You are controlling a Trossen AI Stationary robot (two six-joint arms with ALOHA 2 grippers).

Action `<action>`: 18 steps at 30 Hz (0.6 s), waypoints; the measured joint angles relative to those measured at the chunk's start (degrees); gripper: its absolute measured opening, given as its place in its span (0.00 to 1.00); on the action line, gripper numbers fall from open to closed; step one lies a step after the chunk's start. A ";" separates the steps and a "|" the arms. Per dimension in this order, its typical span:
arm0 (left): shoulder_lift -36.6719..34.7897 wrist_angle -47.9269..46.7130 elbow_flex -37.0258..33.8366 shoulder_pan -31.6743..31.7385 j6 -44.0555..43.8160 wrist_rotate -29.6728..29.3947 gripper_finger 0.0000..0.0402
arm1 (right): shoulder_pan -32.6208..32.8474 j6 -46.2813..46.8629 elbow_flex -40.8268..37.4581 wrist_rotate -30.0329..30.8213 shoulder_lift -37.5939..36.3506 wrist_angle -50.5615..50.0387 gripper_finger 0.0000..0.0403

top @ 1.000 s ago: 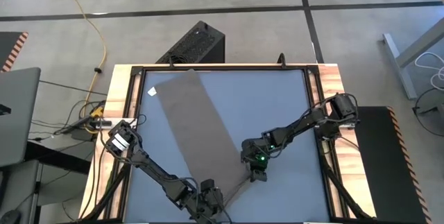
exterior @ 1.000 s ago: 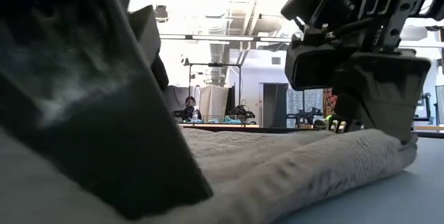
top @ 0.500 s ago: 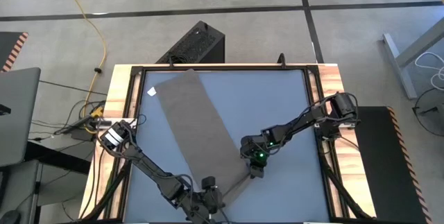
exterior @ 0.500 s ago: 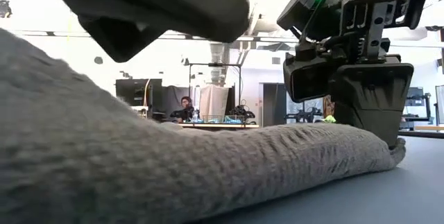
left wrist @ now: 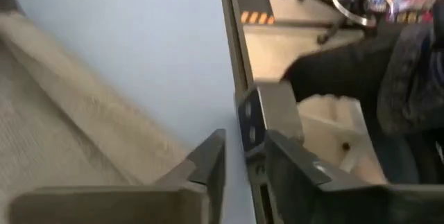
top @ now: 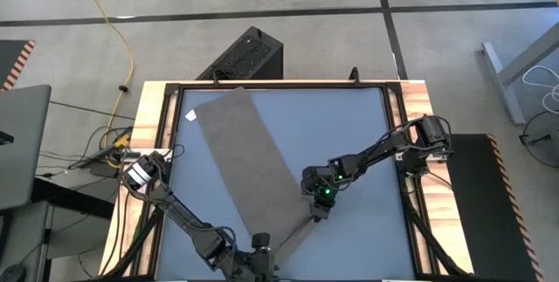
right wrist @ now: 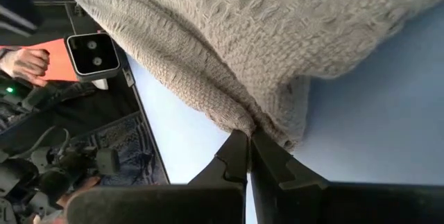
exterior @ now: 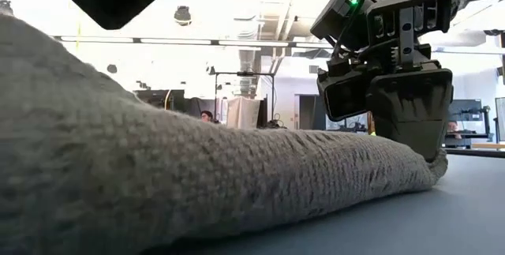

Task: Roll towel into tight, uniform cylinder
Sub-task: Roll the gray towel

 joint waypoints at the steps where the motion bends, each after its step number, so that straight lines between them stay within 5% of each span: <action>1: 0.26 -0.78 0.24 -0.02 0.02 0.80 0.27 | -0.01 0.00 0.00 0.06 0.00 0.00 0.06; 7: 0.63 -1.61 0.48 -1.04 4.52 -4.50 0.42 | -0.02 0.17 -0.02 1.48 0.00 0.43 0.06; 18: 2.80 -4.89 0.37 -2.95 0.85 -10.73 0.44 | -0.02 3.19 0.00 2.32 0.00 0.59 0.06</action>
